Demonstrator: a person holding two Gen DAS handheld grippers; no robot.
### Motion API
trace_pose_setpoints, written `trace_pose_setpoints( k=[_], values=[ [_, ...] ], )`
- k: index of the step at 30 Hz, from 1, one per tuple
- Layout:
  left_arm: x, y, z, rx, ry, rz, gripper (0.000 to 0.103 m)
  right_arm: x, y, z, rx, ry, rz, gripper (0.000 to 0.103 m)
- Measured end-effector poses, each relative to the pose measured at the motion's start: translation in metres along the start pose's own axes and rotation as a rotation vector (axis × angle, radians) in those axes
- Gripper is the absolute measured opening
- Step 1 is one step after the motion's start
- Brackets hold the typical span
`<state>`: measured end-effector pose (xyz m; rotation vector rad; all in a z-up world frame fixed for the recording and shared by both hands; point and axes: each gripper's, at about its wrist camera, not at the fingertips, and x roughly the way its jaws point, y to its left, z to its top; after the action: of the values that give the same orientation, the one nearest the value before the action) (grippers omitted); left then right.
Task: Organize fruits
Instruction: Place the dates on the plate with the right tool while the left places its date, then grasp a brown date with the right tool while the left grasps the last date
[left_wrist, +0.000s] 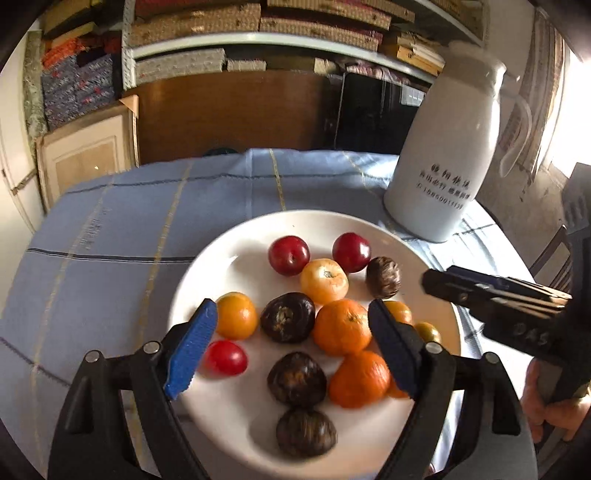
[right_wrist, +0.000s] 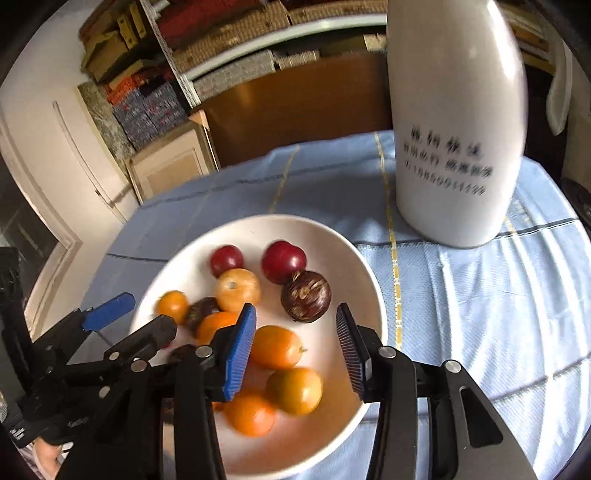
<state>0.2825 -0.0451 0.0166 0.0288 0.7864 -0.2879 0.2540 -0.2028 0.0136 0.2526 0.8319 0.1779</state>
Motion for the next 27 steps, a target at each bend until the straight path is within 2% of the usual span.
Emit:
trace_pose_setpoints(
  k=[2, 3, 6, 7, 8, 9, 12, 15, 17, 19, 20, 23, 27],
  values=[
    [-0.025, 0.001, -0.006, -0.015, -0.033, 0.011, 0.091, -0.021, 0.005, -0.005, -0.008, -0.026, 0.009, 0.051],
    [-0.042, 0.003, -0.012, -0.027, -0.053, 0.013, 0.093, -0.037, 0.010, -0.011, -0.015, -0.047, 0.014, 0.058],
    [-0.073, 0.003, -0.031, -0.050, -0.071, 0.010, 0.097, -0.076, 0.021, -0.031, -0.041, -0.100, 0.020, 0.064],
    [-0.085, 0.003, -0.045, -0.063, -0.078, 0.005, 0.098, -0.087, 0.024, -0.041, -0.053, -0.111, 0.022, 0.067],
    [-0.092, 0.003, -0.056, -0.071, -0.081, 0.001, 0.098, -0.099, 0.028, -0.055, -0.065, -0.124, 0.023, 0.075],
    [-0.098, 0.002, -0.069, -0.078, -0.081, -0.003, 0.098, -0.106, 0.030, -0.065, -0.072, -0.136, 0.022, 0.079],
    [-0.110, -0.001, -0.119, -0.089, -0.075, 0.012, 0.098, -0.120, 0.029, -0.099, -0.085, -0.160, 0.008, 0.087],
    [-0.114, -0.003, -0.166, -0.101, -0.075, 0.066, 0.098, -0.119, 0.016, -0.133, -0.053, -0.156, 0.006, 0.087],
    [-0.110, -0.003, -0.186, -0.100, -0.029, 0.091, 0.098, -0.110, 0.004, -0.156, -0.027, -0.139, -0.005, 0.087],
    [-0.112, -0.004, -0.190, -0.093, -0.010, 0.062, 0.098, -0.095, 0.003, -0.164, -0.037, -0.057, -0.052, 0.087],
    [-0.116, -0.006, -0.192, -0.090, -0.026, 0.059, 0.098, -0.093, 0.004, -0.165, -0.041, -0.045, -0.033, 0.087],
    [-0.118, -0.013, -0.194, -0.060, -0.040, 0.086, 0.098, -0.091, 0.011, -0.164, -0.069, -0.058, -0.033, 0.087],
    [-0.106, -0.011, -0.192, -0.065, 0.024, 0.107, 0.098, -0.080, 0.020, -0.166, -0.098, -0.029, -0.043, 0.087]
  ],
)
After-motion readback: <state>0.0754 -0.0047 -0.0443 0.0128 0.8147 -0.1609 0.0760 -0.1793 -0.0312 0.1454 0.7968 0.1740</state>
